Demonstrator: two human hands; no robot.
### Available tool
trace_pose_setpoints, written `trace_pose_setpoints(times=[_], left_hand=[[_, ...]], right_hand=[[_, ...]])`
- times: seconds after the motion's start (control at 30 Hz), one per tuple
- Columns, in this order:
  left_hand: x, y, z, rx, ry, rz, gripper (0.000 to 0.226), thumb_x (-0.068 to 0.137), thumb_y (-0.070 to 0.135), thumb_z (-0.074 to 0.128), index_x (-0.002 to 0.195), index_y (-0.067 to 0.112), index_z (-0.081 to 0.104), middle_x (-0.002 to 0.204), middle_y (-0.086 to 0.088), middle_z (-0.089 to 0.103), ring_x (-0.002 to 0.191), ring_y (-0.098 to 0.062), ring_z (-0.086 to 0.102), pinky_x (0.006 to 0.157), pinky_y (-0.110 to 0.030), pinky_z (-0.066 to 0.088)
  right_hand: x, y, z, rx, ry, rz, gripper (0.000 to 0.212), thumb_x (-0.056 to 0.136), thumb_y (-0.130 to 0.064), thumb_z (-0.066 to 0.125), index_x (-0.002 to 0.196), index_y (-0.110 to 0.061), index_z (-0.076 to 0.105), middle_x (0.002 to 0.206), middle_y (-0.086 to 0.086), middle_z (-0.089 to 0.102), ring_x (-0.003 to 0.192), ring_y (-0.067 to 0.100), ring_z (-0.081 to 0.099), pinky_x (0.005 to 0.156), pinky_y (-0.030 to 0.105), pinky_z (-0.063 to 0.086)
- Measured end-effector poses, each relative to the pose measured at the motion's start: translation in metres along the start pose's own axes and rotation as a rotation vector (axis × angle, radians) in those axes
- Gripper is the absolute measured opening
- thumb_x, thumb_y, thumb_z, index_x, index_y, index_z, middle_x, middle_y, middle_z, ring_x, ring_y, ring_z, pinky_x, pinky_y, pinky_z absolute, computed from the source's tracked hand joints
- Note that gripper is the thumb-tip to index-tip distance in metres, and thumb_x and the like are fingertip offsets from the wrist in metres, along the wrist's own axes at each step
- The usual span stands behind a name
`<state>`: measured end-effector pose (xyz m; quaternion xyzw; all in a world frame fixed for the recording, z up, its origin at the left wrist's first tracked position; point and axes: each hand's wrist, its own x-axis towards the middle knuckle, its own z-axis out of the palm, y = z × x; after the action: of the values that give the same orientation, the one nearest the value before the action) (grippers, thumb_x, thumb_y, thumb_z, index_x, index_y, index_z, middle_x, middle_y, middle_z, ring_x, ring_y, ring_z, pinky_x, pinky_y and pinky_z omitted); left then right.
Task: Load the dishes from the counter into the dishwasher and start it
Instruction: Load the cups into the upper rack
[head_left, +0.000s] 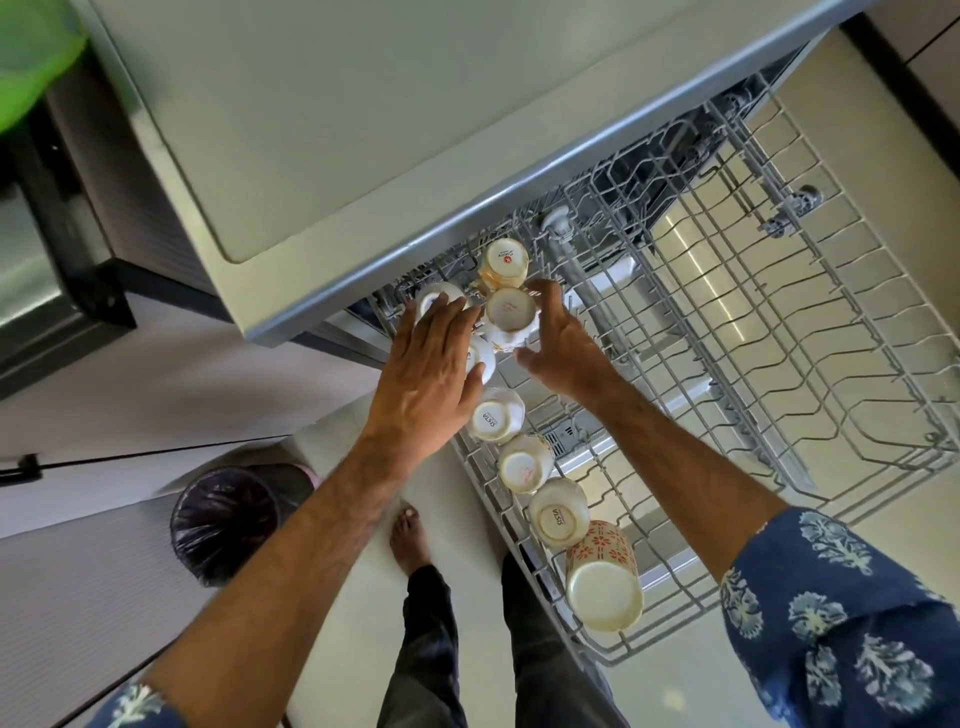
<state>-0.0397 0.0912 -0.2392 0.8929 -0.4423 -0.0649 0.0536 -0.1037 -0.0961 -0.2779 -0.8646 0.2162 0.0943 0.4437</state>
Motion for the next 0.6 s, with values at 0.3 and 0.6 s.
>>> trace_pose_setpoints(times=[0.3, 0.6], left_hand=[[-0.076, 0.018, -0.079, -0.064, -0.092, -0.133, 0.064, 0.097, 0.044, 0.038, 0.152, 0.011, 0.030, 0.158, -0.012, 0.032, 0.147, -0.029, 0.028, 0.121, -0.053, 0.022], [-0.194, -0.028, -0.184, -0.147, 0.069, -0.358, 0.065, 0.095, 0.043, 0.034, 0.151, 0.010, 0.033, 0.157, -0.011, 0.034, 0.147, -0.029, 0.030, 0.122, -0.049, 0.022]], right_hand=[[-0.095, -0.085, -0.038, -0.216, -0.084, -0.196, 0.074, 0.089, -0.026, 0.067, 0.149, -0.014, 0.026, 0.147, 0.012, 0.043, 0.131, 0.032, 0.044, 0.104, 0.046, 0.043], [-0.150, -0.245, -0.030, -0.387, -0.111, -0.595, 0.067, 0.091, -0.029, 0.066, 0.149, -0.012, 0.037, 0.155, 0.012, 0.036, 0.141, 0.029, 0.036, 0.115, 0.039, 0.031]])
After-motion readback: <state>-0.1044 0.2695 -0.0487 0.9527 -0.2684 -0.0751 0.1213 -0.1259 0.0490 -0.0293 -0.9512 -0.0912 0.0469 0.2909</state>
